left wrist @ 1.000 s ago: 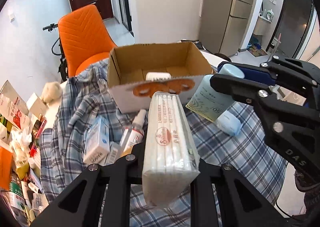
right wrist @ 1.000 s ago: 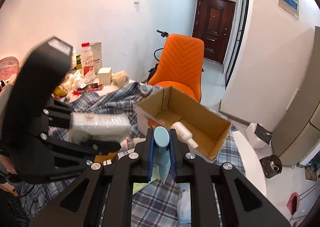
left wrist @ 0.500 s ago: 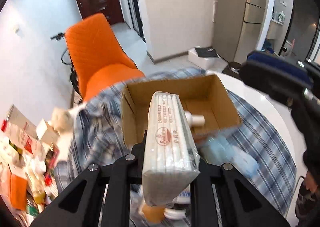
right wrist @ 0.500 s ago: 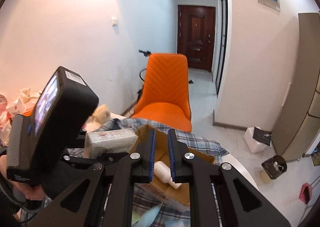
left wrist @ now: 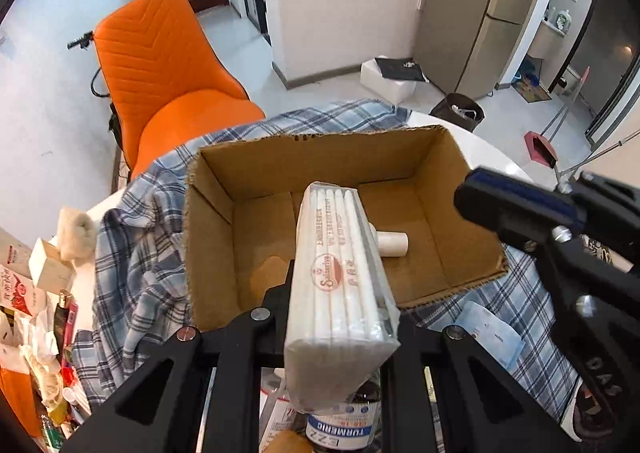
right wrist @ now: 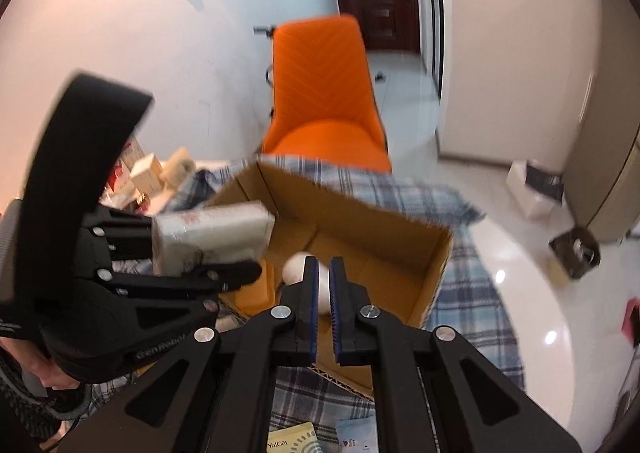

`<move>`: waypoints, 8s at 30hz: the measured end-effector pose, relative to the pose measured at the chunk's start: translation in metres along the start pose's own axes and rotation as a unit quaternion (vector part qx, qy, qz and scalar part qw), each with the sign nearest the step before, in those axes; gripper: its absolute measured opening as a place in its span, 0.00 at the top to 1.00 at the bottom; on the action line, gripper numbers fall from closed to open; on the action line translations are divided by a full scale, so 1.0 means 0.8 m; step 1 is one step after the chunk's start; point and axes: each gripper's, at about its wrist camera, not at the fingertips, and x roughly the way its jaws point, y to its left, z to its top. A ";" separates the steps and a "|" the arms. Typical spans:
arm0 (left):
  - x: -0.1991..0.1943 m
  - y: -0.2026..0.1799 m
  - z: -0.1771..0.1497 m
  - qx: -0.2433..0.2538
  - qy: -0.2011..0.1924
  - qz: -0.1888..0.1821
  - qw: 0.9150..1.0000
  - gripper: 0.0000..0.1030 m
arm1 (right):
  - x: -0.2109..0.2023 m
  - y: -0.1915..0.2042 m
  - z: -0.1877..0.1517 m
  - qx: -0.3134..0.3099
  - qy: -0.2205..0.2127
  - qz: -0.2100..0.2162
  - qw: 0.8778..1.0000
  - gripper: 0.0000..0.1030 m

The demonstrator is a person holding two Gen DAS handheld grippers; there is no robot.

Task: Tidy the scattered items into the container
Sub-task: 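Open both tools to release the tissue pack and tube into the box, then move both tools back over the remaining items on the shirt, then grasp the YolGel sunscreen tube with the right tool while the left tool grasps the green tube, then lift the sunscreen and green tube and carry both over the box, then open both tools to drop the sunscreen and green tube into the box, then move both tools back toward the wipes pack and RAISON box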

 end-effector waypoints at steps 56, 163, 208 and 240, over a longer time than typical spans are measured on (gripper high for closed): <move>-0.085 -0.039 -0.148 0.054 -0.057 -0.029 0.996 0.27 | -0.053 0.033 -0.190 -0.128 0.071 0.062 0.987 0.41; -0.158 -0.042 -0.102 0.058 -0.100 0.012 0.993 0.78 | -0.121 0.030 -0.077 -0.087 -0.049 -0.003 0.995 0.57; 0.026 0.034 0.030 0.003 -0.005 -0.013 1.000 0.68 | 0.039 -0.009 -0.010 -0.029 0.068 -0.018 0.997 0.57; -0.021 0.063 -0.039 -0.054 -0.077 -0.066 0.993 0.15 | -0.053 0.002 -0.022 -0.048 -0.036 -0.077 0.995 0.12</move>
